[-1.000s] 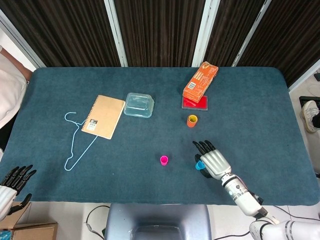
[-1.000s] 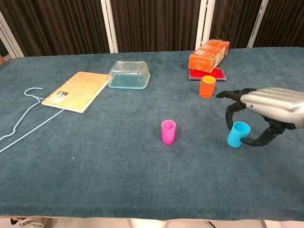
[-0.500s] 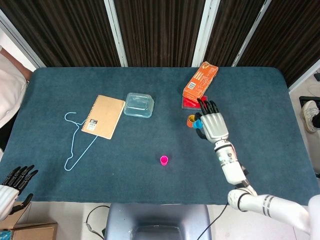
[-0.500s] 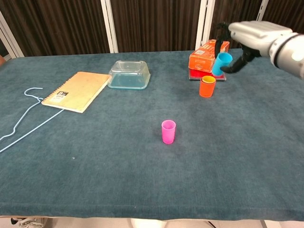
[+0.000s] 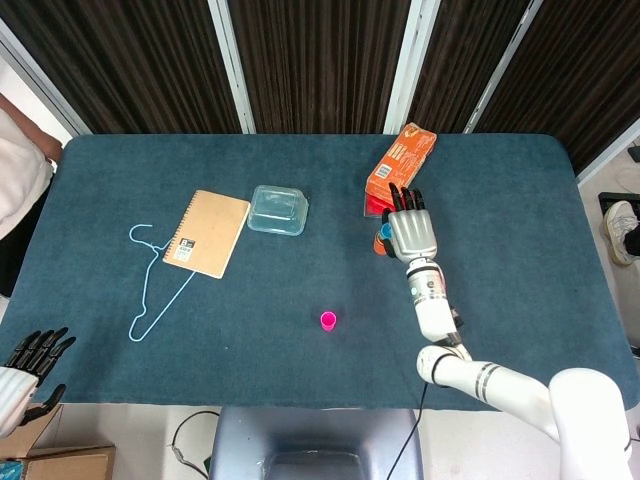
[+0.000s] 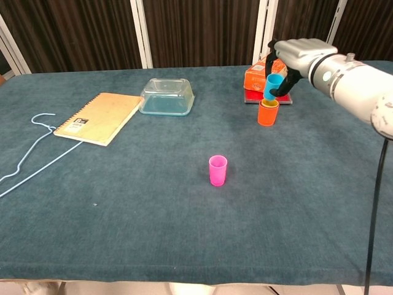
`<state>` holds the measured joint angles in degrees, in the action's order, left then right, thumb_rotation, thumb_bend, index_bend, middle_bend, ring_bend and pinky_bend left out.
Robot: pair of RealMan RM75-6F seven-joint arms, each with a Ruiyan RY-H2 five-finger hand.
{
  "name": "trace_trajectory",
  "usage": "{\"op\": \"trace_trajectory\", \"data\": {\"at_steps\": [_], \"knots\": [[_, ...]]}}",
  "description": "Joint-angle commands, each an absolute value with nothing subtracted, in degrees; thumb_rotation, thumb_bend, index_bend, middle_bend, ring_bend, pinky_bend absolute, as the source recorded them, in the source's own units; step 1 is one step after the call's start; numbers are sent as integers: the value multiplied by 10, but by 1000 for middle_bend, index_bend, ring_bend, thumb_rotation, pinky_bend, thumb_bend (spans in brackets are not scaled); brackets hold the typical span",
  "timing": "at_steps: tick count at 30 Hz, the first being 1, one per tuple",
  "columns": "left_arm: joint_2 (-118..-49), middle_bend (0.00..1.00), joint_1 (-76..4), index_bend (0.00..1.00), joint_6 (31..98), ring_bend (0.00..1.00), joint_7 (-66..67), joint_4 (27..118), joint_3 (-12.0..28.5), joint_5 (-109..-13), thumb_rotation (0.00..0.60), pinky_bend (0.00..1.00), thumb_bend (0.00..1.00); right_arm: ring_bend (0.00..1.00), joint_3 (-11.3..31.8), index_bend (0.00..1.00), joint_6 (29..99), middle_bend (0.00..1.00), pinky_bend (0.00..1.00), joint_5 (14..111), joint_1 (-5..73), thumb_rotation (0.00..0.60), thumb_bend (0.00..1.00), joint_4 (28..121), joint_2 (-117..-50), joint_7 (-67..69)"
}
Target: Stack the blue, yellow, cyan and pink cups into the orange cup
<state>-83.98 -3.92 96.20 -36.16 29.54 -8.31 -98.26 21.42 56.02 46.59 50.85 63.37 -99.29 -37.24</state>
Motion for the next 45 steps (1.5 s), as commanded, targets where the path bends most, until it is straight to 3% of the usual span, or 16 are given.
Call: {"op": "trace_trajectory", "data": {"at_steps": [1,8,11,13,14,18,23,27,34,45], "knots": [[-840,0,-39,0,962,0,-361,296,-82,-982,600,76,434,0,210,632,556,52,118,455,515,600,452,619,-1005,-380],[-839,0,-40,0,960,0,-363,296,-82,-981,600,76,433,0,202,593,548,52,118,437,517,600,452,590,-1018,-388],[-839,0,-40,0,960,0,-364,296,-82,-981,600,76,434,0,201,425,531,37,109,420,517,600,451,593,-1015,-393],[-838,0,-40,0,960,0,-365,296,-81,-980,600,75,434,0,201,203,526,3,66,429,511,600,451,618,-1001,-374],[-838,0,-39,0,960,0,-366,296,-81,-979,600,76,434,0,199,150,527,0,51,441,507,600,451,635,-992,-361],[-839,0,-40,0,960,0,-366,296,-81,-979,600,76,434,0,176,116,551,0,39,512,477,600,452,738,-941,-315],[-839,0,-39,0,964,0,-364,296,-83,-982,600,76,434,0,127,174,550,0,28,594,441,600,452,900,-870,-264],[-839,0,-38,0,968,0,-363,297,-82,-983,600,76,435,0,82,226,537,0,22,638,432,600,452,962,-846,-270],[-837,0,-35,0,976,0,-369,295,-82,-982,600,76,434,0,52,293,534,0,10,642,437,600,451,964,-873,-306],[-836,0,-34,0,977,0,-383,290,-79,-978,600,76,434,0,73,412,536,0,14,586,456,600,451,896,-932,-332]]}}
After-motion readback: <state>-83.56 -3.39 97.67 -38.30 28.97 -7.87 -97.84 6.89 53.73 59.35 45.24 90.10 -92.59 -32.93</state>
